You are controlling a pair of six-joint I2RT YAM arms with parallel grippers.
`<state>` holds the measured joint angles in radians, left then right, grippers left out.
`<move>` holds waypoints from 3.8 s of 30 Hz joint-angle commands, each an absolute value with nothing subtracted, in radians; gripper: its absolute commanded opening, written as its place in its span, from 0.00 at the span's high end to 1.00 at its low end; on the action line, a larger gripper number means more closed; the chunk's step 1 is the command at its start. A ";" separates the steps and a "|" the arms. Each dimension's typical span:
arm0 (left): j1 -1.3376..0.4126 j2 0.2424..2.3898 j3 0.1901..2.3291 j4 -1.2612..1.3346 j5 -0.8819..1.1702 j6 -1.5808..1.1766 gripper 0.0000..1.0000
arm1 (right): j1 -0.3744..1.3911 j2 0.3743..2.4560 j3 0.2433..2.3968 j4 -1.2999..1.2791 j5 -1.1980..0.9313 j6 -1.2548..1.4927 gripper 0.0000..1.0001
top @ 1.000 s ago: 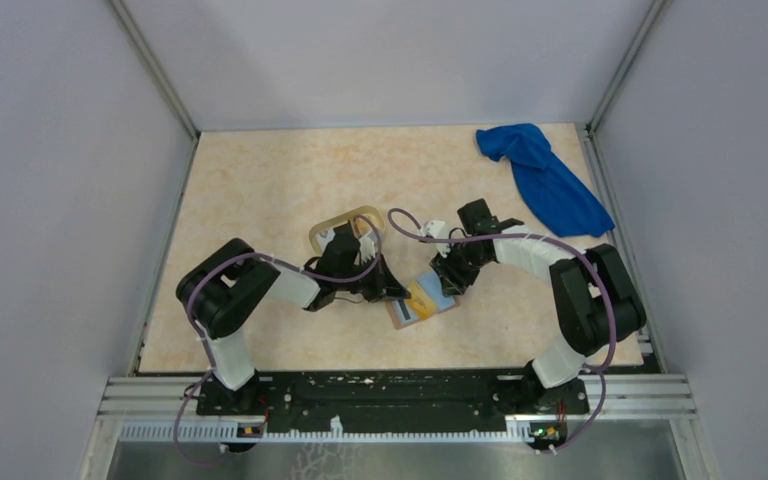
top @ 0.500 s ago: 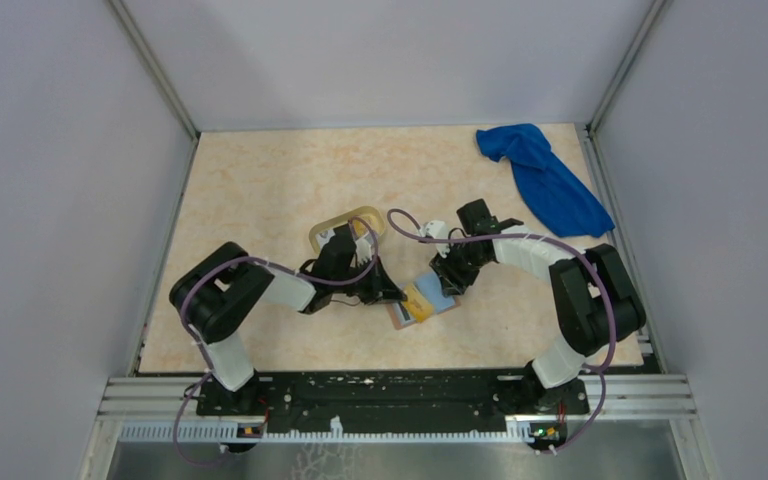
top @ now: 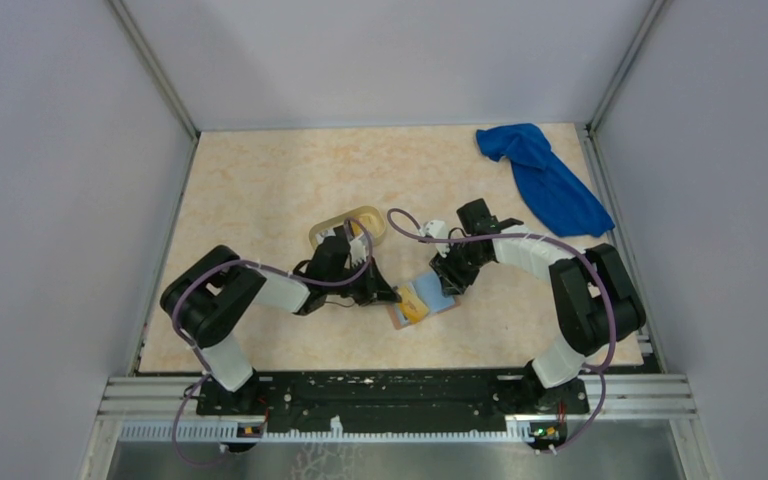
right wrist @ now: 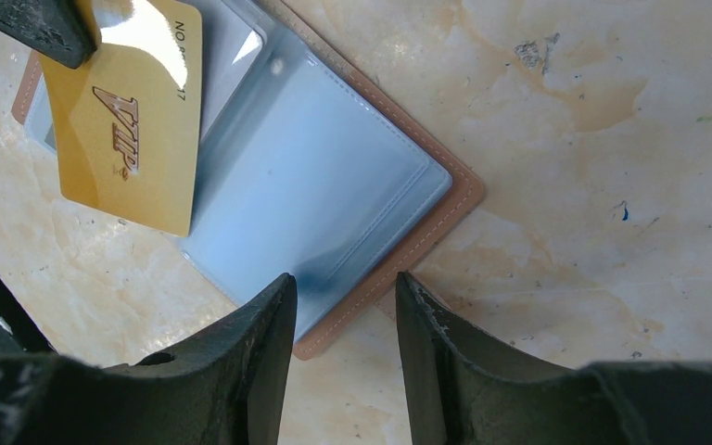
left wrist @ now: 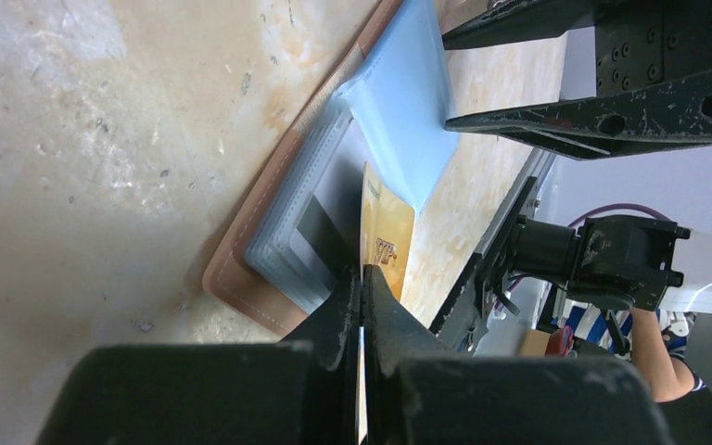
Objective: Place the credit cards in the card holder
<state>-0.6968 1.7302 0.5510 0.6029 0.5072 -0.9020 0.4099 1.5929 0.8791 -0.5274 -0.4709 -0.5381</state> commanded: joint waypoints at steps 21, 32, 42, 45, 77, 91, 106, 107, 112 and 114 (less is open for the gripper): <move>-0.693 1.858 0.648 0.598 0.536 -0.912 1.00 | 0.419 1.592 0.916 -0.533 -0.489 -0.534 0.57; -0.690 1.875 0.708 0.408 0.539 -0.881 1.00 | 0.418 1.556 0.910 -0.518 -0.500 -0.531 0.56; -0.687 1.907 0.756 0.277 0.503 -0.865 1.00 | 0.424 1.539 0.903 -0.508 -0.493 -0.525 0.56; -0.688 1.893 0.758 0.246 0.487 -0.863 1.00 | 0.430 1.549 0.904 -0.506 -0.480 -0.523 0.56; -0.689 1.937 0.881 0.043 0.502 -0.829 1.00 | 0.485 1.591 0.900 -0.491 -0.408 -0.513 0.57; -0.689 1.965 0.888 0.105 0.552 -0.848 0.99 | 0.492 1.597 0.900 -0.490 -0.405 -0.514 0.57; -0.689 1.941 0.854 0.135 0.561 -0.846 0.95 | 0.491 1.591 0.902 -0.492 -0.406 -0.514 0.57; -0.689 1.946 0.858 0.137 0.565 -0.846 0.95 | 0.492 1.589 0.902 -0.492 -0.408 -0.512 0.57; -0.689 1.992 0.883 0.170 0.587 -0.861 0.95 | 0.492 1.582 0.899 -0.490 -0.407 -0.512 0.57; -0.689 1.997 0.886 0.178 0.585 -0.865 0.94 | 0.491 1.581 0.899 -0.490 -0.408 -0.512 0.57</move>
